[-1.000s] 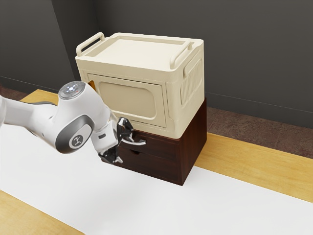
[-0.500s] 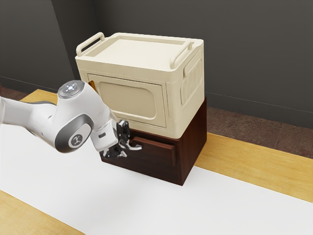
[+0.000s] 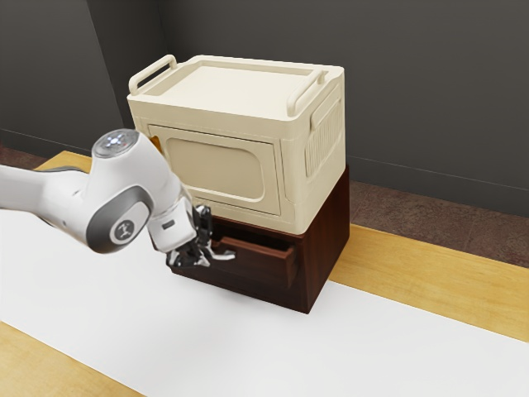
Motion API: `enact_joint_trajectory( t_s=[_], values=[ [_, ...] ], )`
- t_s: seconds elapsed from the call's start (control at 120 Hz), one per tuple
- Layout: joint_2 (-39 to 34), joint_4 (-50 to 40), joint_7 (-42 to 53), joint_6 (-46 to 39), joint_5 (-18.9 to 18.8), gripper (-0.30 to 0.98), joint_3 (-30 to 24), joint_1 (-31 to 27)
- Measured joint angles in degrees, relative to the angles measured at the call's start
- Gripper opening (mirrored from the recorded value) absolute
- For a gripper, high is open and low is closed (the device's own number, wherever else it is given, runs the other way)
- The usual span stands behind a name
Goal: Pull the drawer handle with one arm to open the drawer
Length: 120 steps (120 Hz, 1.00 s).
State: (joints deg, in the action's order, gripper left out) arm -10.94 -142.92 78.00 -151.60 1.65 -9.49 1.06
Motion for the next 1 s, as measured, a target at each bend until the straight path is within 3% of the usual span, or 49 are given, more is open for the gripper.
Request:
enact_joint_trajectory(
  t_s=[1.0],
  values=[
    [-12.34, -11.14, -3.48, 2.00, 1.77, 0.03, -2.01, 2.28]
  ],
)
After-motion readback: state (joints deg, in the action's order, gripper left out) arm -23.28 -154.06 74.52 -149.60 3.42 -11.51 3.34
